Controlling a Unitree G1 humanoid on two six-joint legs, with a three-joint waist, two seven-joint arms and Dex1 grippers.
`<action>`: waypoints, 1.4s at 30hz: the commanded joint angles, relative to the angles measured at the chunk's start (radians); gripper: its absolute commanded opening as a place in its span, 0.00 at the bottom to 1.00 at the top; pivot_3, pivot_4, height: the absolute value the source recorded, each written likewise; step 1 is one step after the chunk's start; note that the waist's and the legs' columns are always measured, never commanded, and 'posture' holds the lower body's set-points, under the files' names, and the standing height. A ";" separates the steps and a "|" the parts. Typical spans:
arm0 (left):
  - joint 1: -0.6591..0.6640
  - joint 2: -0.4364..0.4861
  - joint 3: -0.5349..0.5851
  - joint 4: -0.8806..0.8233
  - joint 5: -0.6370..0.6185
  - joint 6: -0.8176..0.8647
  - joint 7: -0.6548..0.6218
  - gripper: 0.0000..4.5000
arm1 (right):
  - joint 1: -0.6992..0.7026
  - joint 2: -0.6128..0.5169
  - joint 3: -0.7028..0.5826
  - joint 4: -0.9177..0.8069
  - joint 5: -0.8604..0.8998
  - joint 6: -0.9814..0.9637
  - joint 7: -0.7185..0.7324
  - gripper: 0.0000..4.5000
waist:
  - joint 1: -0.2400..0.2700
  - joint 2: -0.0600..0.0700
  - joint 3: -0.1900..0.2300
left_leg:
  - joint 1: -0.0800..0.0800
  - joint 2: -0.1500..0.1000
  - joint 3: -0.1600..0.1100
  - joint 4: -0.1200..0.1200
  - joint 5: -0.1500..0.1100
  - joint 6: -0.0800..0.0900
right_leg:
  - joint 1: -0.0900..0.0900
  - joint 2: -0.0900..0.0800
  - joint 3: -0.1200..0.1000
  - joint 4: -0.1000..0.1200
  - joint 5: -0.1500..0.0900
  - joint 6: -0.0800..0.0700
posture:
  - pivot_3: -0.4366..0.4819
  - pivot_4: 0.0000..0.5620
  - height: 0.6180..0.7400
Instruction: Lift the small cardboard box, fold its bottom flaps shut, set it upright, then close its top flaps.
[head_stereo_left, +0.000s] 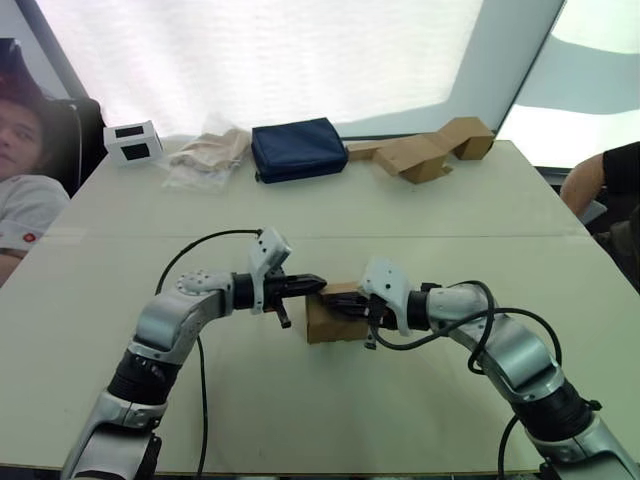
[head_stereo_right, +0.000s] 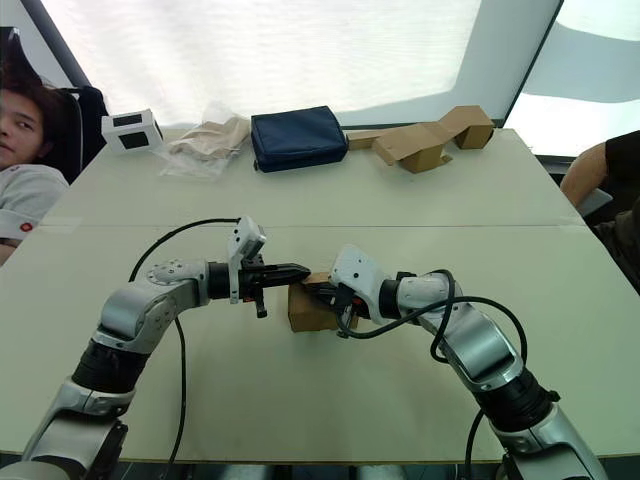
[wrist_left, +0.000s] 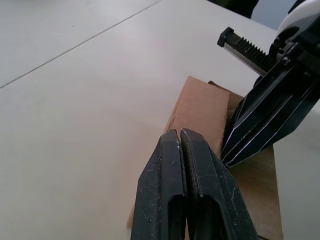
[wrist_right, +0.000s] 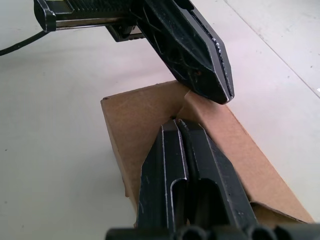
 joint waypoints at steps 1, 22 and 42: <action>-0.001 0.013 -0.010 -0.027 0.018 -0.030 -0.015 0.02 | -0.007 0.000 -0.024 -0.032 0.016 0.003 0.001 0.00 | 0.000 0.000 0.000 | 0.000 0.000 0.000 0.000 0.000 0.000 | 0.000 0.000 0.000 0.000 0.000 0.000 | 0.48 0.27 1.00; -0.031 0.018 0.096 -0.152 -0.072 0.068 0.050 0.02 | 0.004 -0.017 -0.291 -0.017 0.241 0.094 -0.032 0.00 | 0.000 0.000 0.000 | 0.000 0.000 0.000 0.000 0.000 0.000 | 0.000 0.000 0.001 0.000 0.000 0.000 | 0.48 0.27 1.00; 0.020 0.038 -0.061 -0.080 0.092 -0.081 0.008 0.02 | 0.011 -0.046 -0.088 0.066 0.045 -0.022 -0.004 0.00 | 0.000 0.000 0.000 | 0.000 0.000 0.000 0.000 0.000 0.000 | 0.000 0.000 0.000 0.000 0.000 0.000 | 0.48 0.27 1.00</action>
